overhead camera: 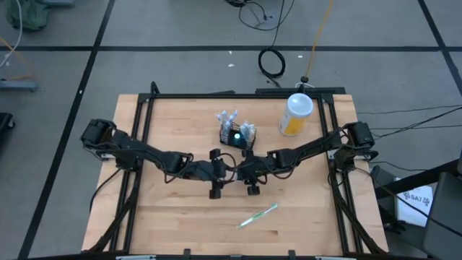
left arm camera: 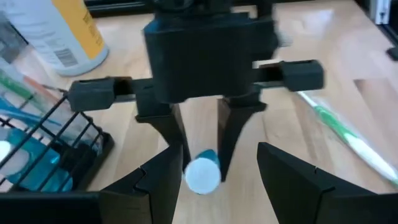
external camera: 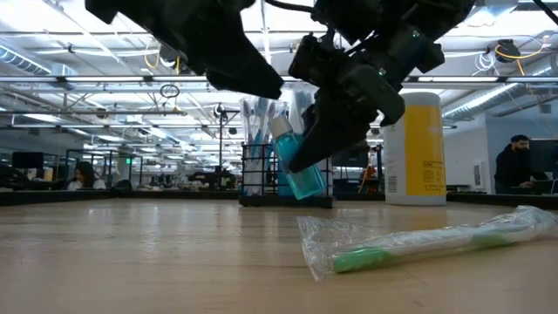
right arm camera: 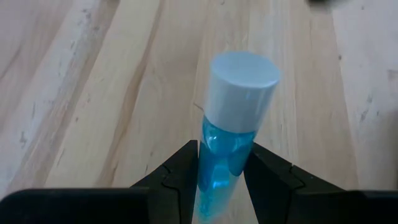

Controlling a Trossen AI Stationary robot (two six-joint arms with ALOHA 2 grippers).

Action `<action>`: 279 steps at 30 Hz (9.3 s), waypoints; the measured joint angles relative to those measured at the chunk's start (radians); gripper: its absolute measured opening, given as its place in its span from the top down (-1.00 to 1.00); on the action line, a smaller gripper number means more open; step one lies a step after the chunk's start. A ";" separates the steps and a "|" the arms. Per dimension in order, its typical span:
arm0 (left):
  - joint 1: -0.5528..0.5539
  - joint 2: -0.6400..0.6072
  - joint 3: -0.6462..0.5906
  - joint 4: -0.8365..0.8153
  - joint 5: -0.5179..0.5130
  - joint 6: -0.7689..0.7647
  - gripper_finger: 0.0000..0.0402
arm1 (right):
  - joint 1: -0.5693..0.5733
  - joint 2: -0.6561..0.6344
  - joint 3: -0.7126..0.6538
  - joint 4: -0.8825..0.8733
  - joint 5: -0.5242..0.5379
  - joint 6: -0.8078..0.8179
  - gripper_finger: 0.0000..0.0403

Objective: Pick & Place toothbrushing station
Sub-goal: Put the blue mouthwash into the black wire organizer, then put the green toothbrush into the black wire organizer

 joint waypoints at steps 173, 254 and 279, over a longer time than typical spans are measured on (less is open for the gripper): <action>0.433 0.259 0.467 -0.602 0.003 -0.249 0.24 | 0.041 -0.384 -0.270 -0.255 0.028 0.501 0.33; -0.186 0.578 0.464 0.075 0.021 -0.335 0.06 | 0.101 -0.384 -0.333 -0.017 0.185 0.382 0.33; -0.208 0.633 0.467 -0.104 -0.098 -0.366 0.78 | 0.231 -0.384 -0.608 0.436 0.183 0.223 0.33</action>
